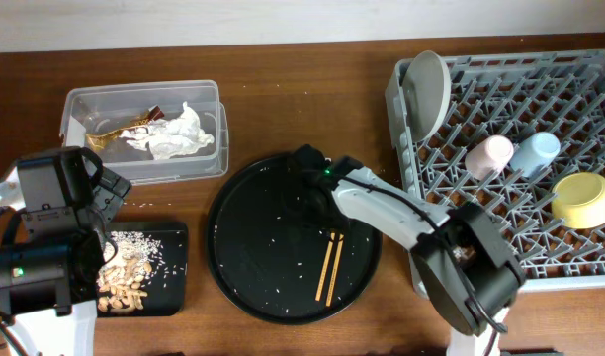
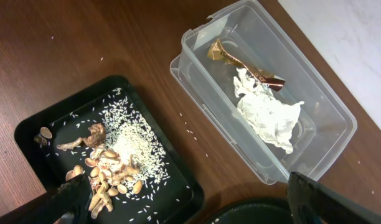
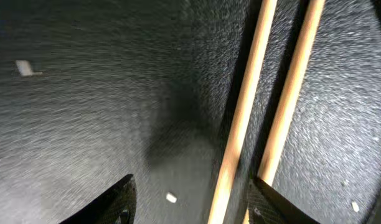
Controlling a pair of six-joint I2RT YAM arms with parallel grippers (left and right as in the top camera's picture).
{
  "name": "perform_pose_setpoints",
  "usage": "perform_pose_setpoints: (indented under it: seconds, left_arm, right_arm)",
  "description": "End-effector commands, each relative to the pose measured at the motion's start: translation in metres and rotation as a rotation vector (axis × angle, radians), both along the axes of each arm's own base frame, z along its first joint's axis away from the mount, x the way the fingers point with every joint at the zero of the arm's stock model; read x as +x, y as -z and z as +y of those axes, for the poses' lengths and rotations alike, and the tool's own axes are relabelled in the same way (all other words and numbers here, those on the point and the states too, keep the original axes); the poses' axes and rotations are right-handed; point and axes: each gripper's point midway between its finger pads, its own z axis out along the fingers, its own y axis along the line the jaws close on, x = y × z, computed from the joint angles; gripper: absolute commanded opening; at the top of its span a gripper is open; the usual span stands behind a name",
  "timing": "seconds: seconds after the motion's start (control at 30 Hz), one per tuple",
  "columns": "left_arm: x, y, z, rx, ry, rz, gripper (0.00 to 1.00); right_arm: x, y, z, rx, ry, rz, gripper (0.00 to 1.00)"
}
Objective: Sort waste into correct bins and load items into the dishwasher rack
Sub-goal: 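Carry the chopstick to the rack and release it between the tines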
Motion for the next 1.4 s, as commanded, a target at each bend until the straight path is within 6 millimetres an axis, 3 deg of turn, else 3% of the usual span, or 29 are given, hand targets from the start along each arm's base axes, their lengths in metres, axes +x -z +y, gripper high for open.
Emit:
perform_pose_setpoints:
  seconds: [0.0, 0.23, 0.53, 0.57, 0.7, 0.83, 1.03, 1.13, 1.23, 1.37]
  left_arm:
    - [-0.002, -0.002, 0.003, 0.013, -0.01, -0.003, 0.99]
    - [-0.002, -0.002, 0.003, 0.013, -0.01, -0.003, 0.99]
    - [-0.002, -0.002, 0.003, 0.013, -0.01, -0.003, 0.99]
    - [-0.002, -0.002, 0.003, 0.013, -0.01, -0.003, 0.99]
    - [-0.002, -0.002, 0.003, 0.013, -0.01, -0.003, 0.99]
    - [-0.002, -0.002, 0.003, 0.013, -0.01, -0.003, 0.99]
    - [-0.002, -0.002, 0.003, 0.013, -0.01, -0.003, 0.99]
    - [-0.002, -0.002, 0.003, 0.013, -0.01, -0.003, 0.99]
    - [-0.002, -0.002, 0.003, 0.013, -0.01, -0.003, 0.99]
    - [-0.002, -0.002, 0.003, 0.013, -0.01, -0.003, 0.99]
  right_arm:
    - [0.005, 0.007, 0.001, -0.017, 0.014, -0.005, 0.56]
    - [0.005, 0.01, 0.002, -0.017, 0.028, -0.012, 0.49]
    - [0.001, 0.015, 0.002, -0.022, 0.026, 0.012, 0.16]
    - [0.0, 0.013, 0.003, -0.012, 0.027, 0.02, 0.06]
    - [0.002, -0.007, -0.002, -0.017, 0.036, 0.022, 0.04]
    - [0.012, -0.049, -0.013, -0.013, -0.004, 0.009, 0.04]
    - [0.029, -0.126, -0.059, -0.001, -0.092, -0.047, 0.04]
    - [0.028, -0.16, -0.095, -0.015, -0.172, -0.062, 0.04]
    - [0.025, -0.174, -0.128, -0.032, -0.235, -0.063, 0.04]
    - [0.033, -0.171, -0.163, -0.045, -0.225, -0.052, 0.04]
